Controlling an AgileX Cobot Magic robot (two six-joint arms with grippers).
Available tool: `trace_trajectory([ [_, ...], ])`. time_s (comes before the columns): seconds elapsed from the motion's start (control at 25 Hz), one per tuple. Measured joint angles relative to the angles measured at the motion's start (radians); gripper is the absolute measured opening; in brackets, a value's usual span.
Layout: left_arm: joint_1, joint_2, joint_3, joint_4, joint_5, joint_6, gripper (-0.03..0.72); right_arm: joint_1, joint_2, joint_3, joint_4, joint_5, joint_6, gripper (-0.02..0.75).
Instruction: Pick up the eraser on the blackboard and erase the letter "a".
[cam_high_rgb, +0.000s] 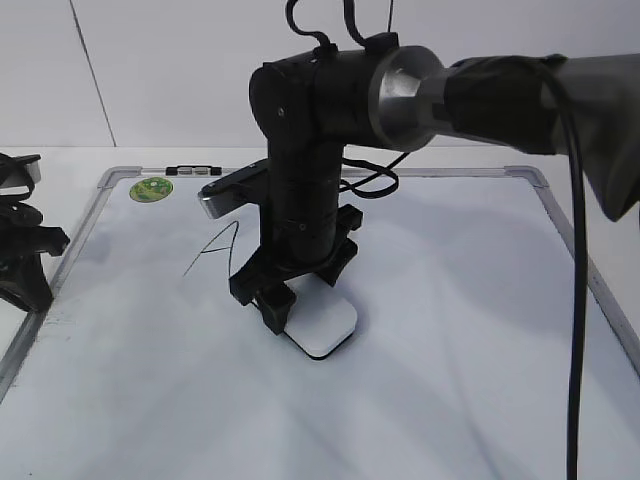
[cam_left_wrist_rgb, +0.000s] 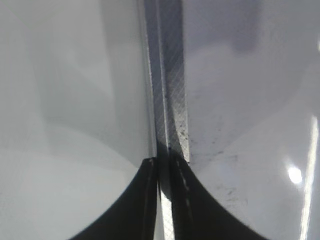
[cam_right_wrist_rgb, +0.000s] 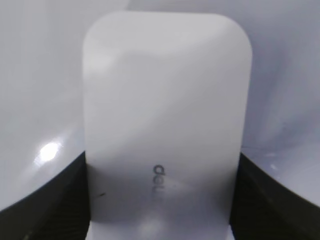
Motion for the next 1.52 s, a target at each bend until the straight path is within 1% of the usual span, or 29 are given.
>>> trace_trajectory([
  [0.2, 0.000, 0.000, 0.000, -0.002, -0.002, 0.000, 0.046, 0.002, 0.000, -0.001, -0.051, 0.004, 0.050, 0.567],
  [0.36, 0.000, 0.000, 0.000, -0.007, -0.006, 0.000, 0.046, -0.015, 0.000, -0.002, -0.055, 0.005, 0.061, 0.567],
  [0.84, 0.000, 0.000, 0.000, -0.013, -0.008, 0.000, 0.046, -0.193, 0.000, -0.005, -0.051, 0.005, 0.053, 0.567],
  [1.0, 0.000, 0.000, 0.000, -0.014, -0.009, 0.000, 0.046, -0.231, 0.000, -0.006, -0.044, 0.005, 0.054, 0.567],
  [1.28, 0.000, 0.000, 0.000, -0.015, -0.010, 0.000, 0.046, -0.238, 0.000, -0.006, 0.011, 0.005, 0.017, 0.567],
  [1.4, 0.000, 0.000, 0.000, -0.015, -0.010, 0.000, 0.046, -0.208, 0.000, -0.006, 0.013, 0.005, 0.009, 0.567],
  [1.52, 0.000, 0.000, 0.000, -0.015, -0.010, 0.000, 0.046, -0.149, 0.000, -0.006, 0.022, 0.005, 0.005, 0.567],
])
